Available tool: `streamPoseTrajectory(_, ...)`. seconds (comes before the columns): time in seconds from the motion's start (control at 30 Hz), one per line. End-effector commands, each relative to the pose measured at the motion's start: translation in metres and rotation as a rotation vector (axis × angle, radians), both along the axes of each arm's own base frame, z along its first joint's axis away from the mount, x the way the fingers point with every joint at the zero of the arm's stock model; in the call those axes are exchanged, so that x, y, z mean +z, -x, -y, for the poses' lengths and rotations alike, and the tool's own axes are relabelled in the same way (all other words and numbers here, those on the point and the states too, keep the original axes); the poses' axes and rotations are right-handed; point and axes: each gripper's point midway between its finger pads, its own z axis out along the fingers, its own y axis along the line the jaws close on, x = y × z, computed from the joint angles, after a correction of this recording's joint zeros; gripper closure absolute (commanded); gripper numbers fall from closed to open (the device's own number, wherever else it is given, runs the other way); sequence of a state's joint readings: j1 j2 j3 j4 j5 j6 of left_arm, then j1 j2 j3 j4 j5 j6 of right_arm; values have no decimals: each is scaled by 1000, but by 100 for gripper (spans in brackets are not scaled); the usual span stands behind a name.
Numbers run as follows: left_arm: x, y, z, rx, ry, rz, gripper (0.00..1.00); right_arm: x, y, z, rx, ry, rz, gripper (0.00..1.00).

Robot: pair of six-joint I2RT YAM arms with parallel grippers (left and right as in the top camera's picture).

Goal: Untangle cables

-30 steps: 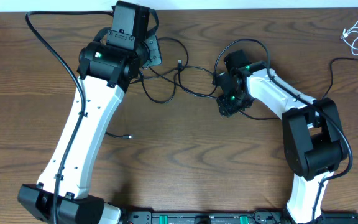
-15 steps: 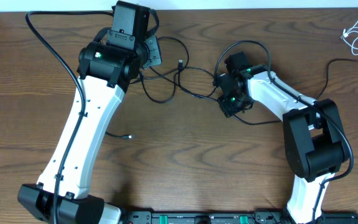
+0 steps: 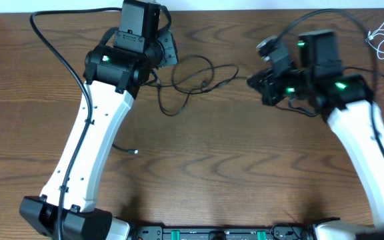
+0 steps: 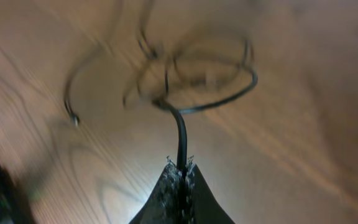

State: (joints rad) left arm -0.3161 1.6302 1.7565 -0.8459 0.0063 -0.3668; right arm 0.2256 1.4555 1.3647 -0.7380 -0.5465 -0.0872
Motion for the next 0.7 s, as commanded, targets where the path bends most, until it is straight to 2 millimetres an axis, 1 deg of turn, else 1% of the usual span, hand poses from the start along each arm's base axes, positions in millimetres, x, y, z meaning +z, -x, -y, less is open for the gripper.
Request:
streamPoseTrajectory(0.0,-15,-3,7,-20,19,-43,83,55,5,1,-80,-155,57,99)
streamPoseTrajectory(0.03,-16,-3,7,-21,19,-46,83,67,3,2,-104,-181,84,99)
streamPoseTrajectory(0.07,-19,-3,7,-21,16,-55,83,86,1,4,-143,-223,126,99)
streamPoseTrajectory(0.13,-22,-3,12,-42,28,-68,83,112,-5,11,-209,-267,203,99)
streamPoseTrajectory(0.17,-23,-1,17,-87,35,-72,83,122,-11,19,-279,-278,238,99)
streamPoseTrajectory(0.2,-23,0,22,-127,39,-73,83,125,-14,24,-314,-280,248,99)
streamPoseTrajectory(0.23,-24,3,30,-195,42,-75,83,127,-18,31,-370,-283,253,99)
streamPoseTrajectory(0.3,-25,7,41,-293,44,-73,83,124,-20,34,-397,-290,231,99)
streamPoseTrajectory(0.33,-26,9,46,-345,43,-72,78,120,-22,35,-408,-292,213,99)
streamPoseTrajectory(0.4,-29,13,56,-439,48,-69,72,114,-23,36,-412,-303,177,99)
streamPoseTrajectory(0.47,-34,17,68,-547,62,-68,67,110,-25,38,-411,-332,134,99)
streamPoseTrajectory(0.5,-39,23,81,-652,90,-67,64,107,-28,43,-419,-353,109,99)
streamPoseTrajectory(0.6,-45,34,96,-789,138,-62,62,108,-30,53,-426,-382,89,99)
streamPoseTrajectory(0.67,-55,39,103,-848,165,-77,62,111,-30,60,-422,-397,88,99)
